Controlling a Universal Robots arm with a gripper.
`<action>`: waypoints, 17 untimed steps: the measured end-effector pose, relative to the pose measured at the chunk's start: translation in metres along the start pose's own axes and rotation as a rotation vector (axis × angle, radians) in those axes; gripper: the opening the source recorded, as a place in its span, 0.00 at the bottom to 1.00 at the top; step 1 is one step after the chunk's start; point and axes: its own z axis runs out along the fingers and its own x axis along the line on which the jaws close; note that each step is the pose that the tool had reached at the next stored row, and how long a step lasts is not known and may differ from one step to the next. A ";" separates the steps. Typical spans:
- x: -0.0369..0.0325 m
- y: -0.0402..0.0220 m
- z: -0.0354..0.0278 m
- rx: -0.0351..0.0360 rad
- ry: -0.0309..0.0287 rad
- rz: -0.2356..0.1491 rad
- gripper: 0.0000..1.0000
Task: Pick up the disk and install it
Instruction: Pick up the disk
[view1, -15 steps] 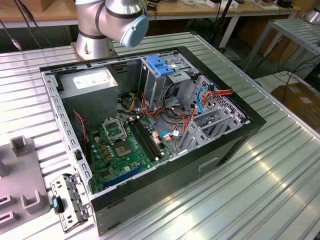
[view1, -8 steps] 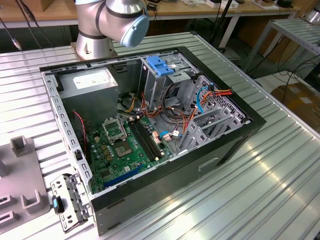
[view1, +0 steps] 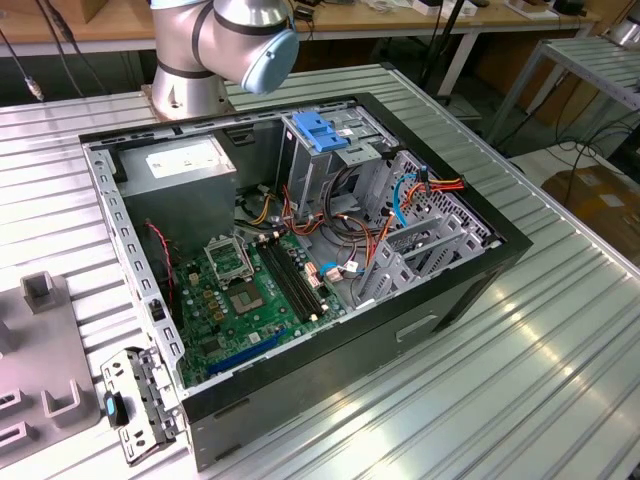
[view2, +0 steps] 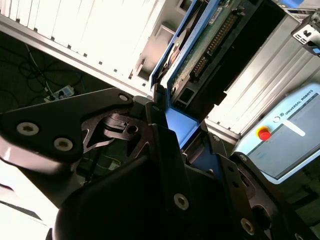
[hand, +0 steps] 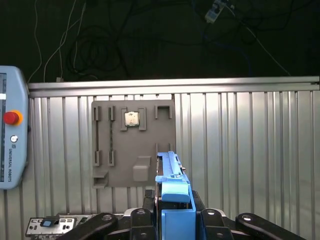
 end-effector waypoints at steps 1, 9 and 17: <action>0.0000 -0.0011 0.0000 0.0000 0.0000 0.000 0.37; -0.0002 -0.0054 0.0001 0.0000 0.0000 0.000 0.37; -0.0002 -0.0068 0.0001 0.0000 0.0000 0.000 0.37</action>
